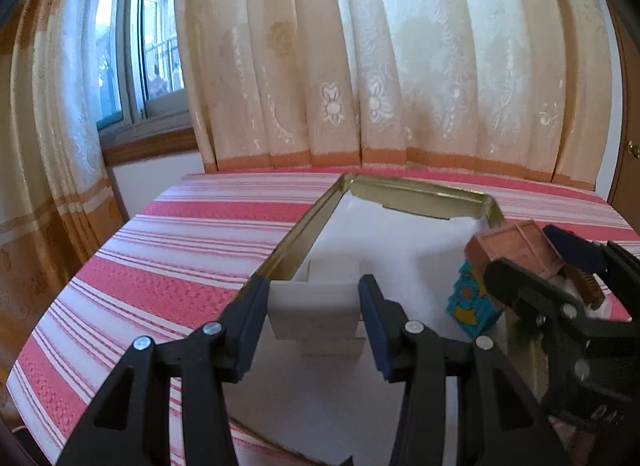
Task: Organize rigid objects
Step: 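Open the left tool releasing the foam block while the right tool releases the copper tin, then move the left tool to the brown comb while the right tool approaches the purple cube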
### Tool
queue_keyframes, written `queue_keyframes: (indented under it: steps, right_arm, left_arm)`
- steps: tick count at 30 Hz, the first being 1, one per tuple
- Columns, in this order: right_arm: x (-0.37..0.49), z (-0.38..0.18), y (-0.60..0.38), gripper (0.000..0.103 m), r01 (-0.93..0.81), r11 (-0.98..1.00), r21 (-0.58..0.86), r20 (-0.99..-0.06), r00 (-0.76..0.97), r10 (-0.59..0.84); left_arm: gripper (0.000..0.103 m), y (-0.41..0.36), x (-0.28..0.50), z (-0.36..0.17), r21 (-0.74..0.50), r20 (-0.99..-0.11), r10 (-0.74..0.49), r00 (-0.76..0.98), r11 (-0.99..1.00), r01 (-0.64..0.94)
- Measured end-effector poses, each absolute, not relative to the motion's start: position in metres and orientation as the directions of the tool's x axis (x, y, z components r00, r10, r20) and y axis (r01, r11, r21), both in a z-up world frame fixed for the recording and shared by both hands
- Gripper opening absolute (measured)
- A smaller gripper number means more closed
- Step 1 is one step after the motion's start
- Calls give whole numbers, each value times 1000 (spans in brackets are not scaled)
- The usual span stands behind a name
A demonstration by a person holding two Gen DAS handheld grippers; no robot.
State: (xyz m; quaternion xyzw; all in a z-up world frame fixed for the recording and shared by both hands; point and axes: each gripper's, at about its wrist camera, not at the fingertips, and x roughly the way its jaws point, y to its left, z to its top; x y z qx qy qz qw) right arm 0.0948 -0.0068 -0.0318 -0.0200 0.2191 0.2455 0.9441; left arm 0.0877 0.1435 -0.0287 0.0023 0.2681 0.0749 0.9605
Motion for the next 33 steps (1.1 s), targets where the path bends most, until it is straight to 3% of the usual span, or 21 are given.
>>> queue_keyframes:
  steps: [8,10,12,15,19,22,33]
  right_arm:
    - [109,-32,7,79,-502,862,78,-430,763,483]
    - [109,-31,4,82,-545,831,112,-417,733,537]
    - [106,-30,1,91,-547,829,112,-404,737,541]
    - [97,-24,-14,92,-541,830,135,-360,754,550]
    - [92,-20,-37,92,-474,868,149,-346,797,495]
    - [85,-19,-61,92,-430,889,154,-337,823,457]
    - [56,-21,-141,92,-313,940,134,-311,887,340]
  left_arm:
    - [48,150,96,-27,73,-521,180,834,983,-166]
    - [61,153,94,-27,65,-522,177,834,984,-169]
    - [77,152,88,-26,71,-503,189,843,981,-178]
    - [86,151,83,-25,76,-486,203,850,979,-191]
    - [88,147,78,-23,78,-474,211,855,977,-197]
    - [98,141,69,-18,92,-442,233,866,972,-214]
    - [102,92,64,-10,154,-422,201,884,977,-148]
